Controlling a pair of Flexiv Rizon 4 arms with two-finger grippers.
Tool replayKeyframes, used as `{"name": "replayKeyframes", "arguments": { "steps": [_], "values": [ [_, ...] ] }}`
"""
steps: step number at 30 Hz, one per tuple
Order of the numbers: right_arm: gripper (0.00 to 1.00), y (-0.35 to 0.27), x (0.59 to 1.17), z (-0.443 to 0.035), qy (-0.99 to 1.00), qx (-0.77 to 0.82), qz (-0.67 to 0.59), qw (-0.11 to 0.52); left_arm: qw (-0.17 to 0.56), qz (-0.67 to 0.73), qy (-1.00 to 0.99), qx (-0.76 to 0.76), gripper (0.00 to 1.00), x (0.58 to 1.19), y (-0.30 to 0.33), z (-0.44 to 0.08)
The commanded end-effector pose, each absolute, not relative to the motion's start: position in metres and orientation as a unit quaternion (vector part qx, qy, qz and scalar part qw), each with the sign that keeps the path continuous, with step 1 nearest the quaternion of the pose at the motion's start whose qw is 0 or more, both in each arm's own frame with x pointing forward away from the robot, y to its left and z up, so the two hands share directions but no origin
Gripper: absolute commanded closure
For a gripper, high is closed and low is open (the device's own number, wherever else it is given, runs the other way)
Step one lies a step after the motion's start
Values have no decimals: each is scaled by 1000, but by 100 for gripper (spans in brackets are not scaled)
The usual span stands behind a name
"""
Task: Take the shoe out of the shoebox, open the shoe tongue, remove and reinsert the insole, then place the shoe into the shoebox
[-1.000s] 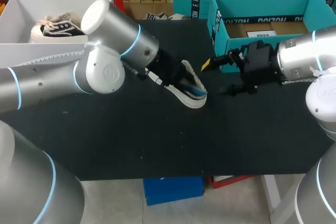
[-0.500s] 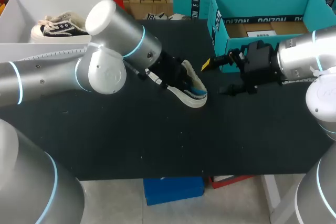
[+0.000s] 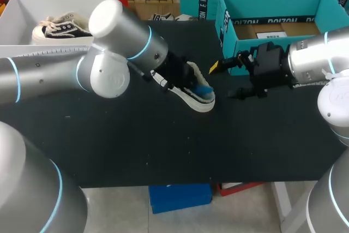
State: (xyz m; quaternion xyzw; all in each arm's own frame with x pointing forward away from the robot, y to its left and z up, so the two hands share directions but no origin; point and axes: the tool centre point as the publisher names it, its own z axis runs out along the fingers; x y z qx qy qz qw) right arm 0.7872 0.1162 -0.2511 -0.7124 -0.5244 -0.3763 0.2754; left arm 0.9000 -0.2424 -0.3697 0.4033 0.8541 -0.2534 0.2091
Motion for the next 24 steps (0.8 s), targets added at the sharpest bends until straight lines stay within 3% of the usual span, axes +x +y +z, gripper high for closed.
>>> {"name": "replayKeyframes", "arguments": {
  "steps": [1, 14, 24],
  "values": [
    [0, 118, 788, -251, -524, -713, -376, 275, 211, -288, 846, 396, 0, 899, -242, -374],
    [0, 118, 788, -251, -524, -713, -376, 275, 223, -301, 844, 384, 0, 909, -243, -352],
    [0, 118, 788, -251, -524, -713, -376, 275, 190, -334, 832, 400, 0, 894, -251, -356]
  ]
}}
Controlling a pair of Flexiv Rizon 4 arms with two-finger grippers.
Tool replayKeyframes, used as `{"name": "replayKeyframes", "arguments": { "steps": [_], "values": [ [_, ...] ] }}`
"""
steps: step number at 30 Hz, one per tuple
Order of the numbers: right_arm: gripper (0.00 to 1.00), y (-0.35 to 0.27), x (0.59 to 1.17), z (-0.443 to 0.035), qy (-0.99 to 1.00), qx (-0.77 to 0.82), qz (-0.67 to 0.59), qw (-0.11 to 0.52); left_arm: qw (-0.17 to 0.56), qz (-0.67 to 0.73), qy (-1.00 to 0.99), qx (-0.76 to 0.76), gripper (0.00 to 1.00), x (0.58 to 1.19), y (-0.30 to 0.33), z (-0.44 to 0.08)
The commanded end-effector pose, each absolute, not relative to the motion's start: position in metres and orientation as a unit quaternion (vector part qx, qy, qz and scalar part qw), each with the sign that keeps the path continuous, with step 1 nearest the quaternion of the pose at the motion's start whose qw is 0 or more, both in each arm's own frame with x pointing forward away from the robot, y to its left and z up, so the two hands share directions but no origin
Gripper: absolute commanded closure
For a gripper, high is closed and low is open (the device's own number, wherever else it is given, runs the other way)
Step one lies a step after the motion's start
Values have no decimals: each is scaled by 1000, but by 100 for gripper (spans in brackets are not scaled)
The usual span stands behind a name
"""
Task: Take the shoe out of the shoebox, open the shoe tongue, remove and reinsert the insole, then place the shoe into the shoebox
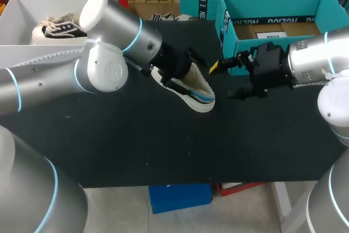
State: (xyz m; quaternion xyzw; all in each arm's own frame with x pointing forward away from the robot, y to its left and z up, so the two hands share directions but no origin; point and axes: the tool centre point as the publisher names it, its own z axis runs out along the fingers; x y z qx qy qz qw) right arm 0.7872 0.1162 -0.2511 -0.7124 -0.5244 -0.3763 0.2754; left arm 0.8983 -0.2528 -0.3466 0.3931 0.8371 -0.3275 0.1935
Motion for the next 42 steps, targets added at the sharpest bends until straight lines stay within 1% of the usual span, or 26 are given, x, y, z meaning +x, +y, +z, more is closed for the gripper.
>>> {"name": "replayKeyframes", "arguments": {
  "steps": [1, 10, 11, 12, 13, 14, 15, 16, 17, 18, 19, 21, 22, 23, 24, 26, 29, 31, 32, 34, 35, 38, 39, 40, 41, 42],
  "values": [
    [0, 118, 788, -251, -524, -713, -376, 275, 188, -333, 831, 403, 0, 892, -252, -358],
    [0, 118, 788, -251, -524, -713, -376, 275, 171, -339, 832, 404, 0, 879, -254, -380],
    [0, 118, 788, -251, -524, -713, -376, 275, 172, -342, 831, 403, 15, 879, -255, -382],
    [0, 118, 788, -251, -524, -713, -376, 275, 173, -344, 831, 403, 55, 878, -257, -383],
    [0, 118, 788, -251, -524, -713, -376, 275, 174, -344, 830, 402, 73, 878, -258, -383],
    [0, 118, 788, -251, -524, -713, -376, 275, 176, -348, 829, 401, 88, 878, -260, -384],
    [0, 118, 788, -251, -524, -713, -376, 275, 176, -348, 829, 402, 90, 877, -261, -384],
    [0, 118, 788, -251, -524, -713, -376, 275, 176, -349, 828, 402, 86, 877, -262, -383],
    [0, 118, 788, -251, -524, -713, -376, 275, 175, -350, 828, 402, 87, 877, -263, -383],
    [0, 118, 788, -251, -524, -713, -376, 275, 175, -350, 827, 403, 85, 877, -263, -383],
    [0, 118, 788, -251, -524, -713, -376, 275, 175, -351, 827, 403, 79, 877, -263, -383],
    [0, 118, 788, -251, -524, -713, -376, 275, 174, -348, 828, 404, 63, 878, -263, -382],
    [0, 118, 788, -251, -524, -713, -376, 275, 173, -347, 829, 404, 56, 878, -262, -382],
    [0, 118, 788, -251, -524, -713, -376, 275, 172, -345, 829, 404, 56, 878, -262, -381],
    [0, 118, 788, -251, -524, -713, -376, 275, 169, -341, 831, 405, 51, 878, -260, -380],
    [0, 118, 788, -251, -524, -713, -376, 275, 169, -337, 832, 406, 24, 879, -257, -376],
    [0, 118, 788, -251, -524, -713, -376, 275, 164, -313, 838, 415, 24, 879, -249, -370],
    [0, 118, 788, -251, -524, -713, -376, 275, 158, -294, 842, 423, 11, 879, -242, -366],
    [0, 118, 788, -251, -524, -713, -376, 275, 157, -289, 843, 425, 10, 879, -239, -363],
    [0, 118, 788, -251, -524, -713, -376, 275, 150, -274, 849, 427, 14, 880, -231, -359],
    [0, 118, 788, -251, -524, -713, -376, 275, 145, -264, 852, 428, 18, 880, -227, -358],
    [0, 118, 788, -251, -524, -713, -376, 275, 133, -240, 861, 428, 22, 883, -215, -357],
    [0, 118, 788, -251, -524, -713, -376, 275, 130, -236, 863, 427, 24, 885, -211, -356],
    [0, 118, 788, -251, -524, -713, -376, 275, 128, -232, 865, 426, 30, 886, -208, -356],
    [0, 118, 788, -251, -524, -713, -376, 275, 127, -228, 867, 425, 33, 886, -207, -356],
    [0, 118, 788, -251, -524, -713, -376, 275, 125, -225, 869, 423, 31, 888, -205, -357]
  ]
}}
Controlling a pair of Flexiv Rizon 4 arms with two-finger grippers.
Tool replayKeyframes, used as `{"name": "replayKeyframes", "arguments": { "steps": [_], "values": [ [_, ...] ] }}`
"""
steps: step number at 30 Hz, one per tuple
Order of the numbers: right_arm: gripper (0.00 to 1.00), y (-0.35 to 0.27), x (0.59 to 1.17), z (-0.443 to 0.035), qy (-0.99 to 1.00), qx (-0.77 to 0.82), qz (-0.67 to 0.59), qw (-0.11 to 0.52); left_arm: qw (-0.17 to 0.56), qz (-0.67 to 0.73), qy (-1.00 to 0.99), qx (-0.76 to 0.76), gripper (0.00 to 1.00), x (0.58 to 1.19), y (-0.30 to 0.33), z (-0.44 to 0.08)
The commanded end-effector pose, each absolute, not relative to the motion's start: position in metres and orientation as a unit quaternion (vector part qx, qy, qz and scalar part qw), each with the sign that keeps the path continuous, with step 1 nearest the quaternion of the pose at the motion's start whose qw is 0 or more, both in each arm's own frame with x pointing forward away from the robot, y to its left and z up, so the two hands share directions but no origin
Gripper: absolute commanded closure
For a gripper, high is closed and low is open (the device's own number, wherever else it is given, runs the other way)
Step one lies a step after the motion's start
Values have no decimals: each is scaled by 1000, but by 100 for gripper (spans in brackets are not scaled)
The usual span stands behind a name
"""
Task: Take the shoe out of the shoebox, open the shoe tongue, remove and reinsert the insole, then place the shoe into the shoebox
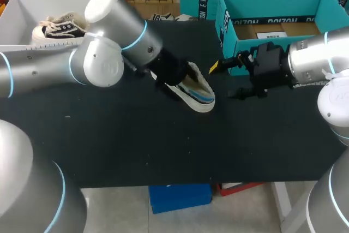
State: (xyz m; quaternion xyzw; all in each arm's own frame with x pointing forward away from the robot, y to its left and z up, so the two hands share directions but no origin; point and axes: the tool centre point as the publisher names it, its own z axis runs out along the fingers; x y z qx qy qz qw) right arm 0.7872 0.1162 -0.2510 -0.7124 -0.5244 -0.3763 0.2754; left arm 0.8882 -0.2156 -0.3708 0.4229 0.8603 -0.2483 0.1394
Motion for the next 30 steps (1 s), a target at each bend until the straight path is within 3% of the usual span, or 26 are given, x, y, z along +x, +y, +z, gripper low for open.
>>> {"name": "replayKeyframes", "arguments": {
  "steps": [1, 8, 14, 17, 19, 20, 22, 30],
  "values": [
    [0, 118, 788, -251, -524, -713, -376, 275, 125, -223, 870, 421, 28, 890, -203, -358],
    [0, 118, 788, -251, -524, -713, -376, 275, 123, -193, 876, 425, 24, 901, -197, -367],
    [0, 118, 788, -251, -524, -713, -376, 275, 117, -160, 879, 433, 27, 913, -191, -378],
    [0, 118, 788, -251, -524, -713, -376, 275, 120, -145, 878, 441, 38, 919, -189, -381],
    [0, 118, 788, -251, -524, -713, -376, 275, 124, -133, 875, 449, 52, 923, -190, -384],
    [0, 118, 788, -251, -524, -713, -376, 275, 125, -128, 874, 451, 65, 925, -190, -385],
    [0, 118, 788, -251, -524, -713, -376, 275, 131, -124, 871, 456, 100, 928, -191, -385],
    [0, 118, 788, -251, -524, -713, -376, 275, 147, -125, 863, 467, 100, 931, -195, -380]
  ]
}}
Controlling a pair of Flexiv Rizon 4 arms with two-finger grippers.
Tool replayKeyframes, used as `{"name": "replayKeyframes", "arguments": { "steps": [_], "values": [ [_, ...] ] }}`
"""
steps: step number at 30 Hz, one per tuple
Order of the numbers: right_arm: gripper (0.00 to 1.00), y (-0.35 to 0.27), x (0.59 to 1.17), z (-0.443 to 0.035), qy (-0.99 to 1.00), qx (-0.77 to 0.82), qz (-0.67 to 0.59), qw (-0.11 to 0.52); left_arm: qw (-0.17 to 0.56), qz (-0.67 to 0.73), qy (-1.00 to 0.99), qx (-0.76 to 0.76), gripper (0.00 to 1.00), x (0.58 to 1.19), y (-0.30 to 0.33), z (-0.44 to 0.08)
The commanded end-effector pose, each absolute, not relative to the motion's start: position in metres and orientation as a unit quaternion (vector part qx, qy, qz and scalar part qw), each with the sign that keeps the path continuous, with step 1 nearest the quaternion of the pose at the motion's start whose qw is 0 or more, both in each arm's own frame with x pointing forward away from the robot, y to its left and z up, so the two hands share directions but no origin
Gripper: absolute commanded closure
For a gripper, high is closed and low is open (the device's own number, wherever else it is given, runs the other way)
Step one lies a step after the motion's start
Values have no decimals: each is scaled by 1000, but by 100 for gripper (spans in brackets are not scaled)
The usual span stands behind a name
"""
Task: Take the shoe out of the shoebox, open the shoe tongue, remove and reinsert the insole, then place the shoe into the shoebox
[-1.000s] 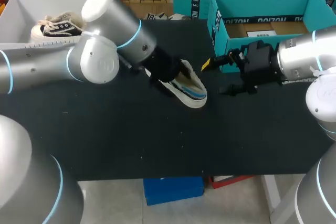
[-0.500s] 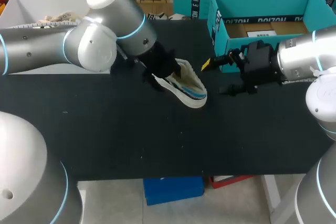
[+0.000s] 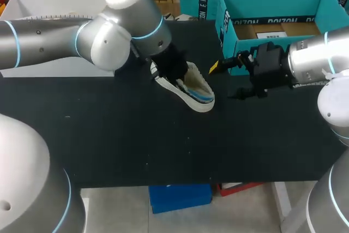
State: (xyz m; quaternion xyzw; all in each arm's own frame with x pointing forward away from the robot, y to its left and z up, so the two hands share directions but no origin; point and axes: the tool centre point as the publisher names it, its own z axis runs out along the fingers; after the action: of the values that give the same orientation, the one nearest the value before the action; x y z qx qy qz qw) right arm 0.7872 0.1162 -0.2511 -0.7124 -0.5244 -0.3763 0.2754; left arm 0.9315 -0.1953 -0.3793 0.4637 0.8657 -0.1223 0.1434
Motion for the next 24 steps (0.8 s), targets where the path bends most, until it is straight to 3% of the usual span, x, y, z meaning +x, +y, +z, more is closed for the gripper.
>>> {"name": "replayKeyframes", "arguments": {
  "steps": [1, 24],
  "values": [
    [0, 118, 788, -251, -524, -713, -376, 275, 150, -128, 861, 469, 100, 931, -194, -379],
    [0, 118, 788, -251, -524, -713, -376, 275, 215, -211, 717, 628, 100, 905, -179, -352]
  ]
}}
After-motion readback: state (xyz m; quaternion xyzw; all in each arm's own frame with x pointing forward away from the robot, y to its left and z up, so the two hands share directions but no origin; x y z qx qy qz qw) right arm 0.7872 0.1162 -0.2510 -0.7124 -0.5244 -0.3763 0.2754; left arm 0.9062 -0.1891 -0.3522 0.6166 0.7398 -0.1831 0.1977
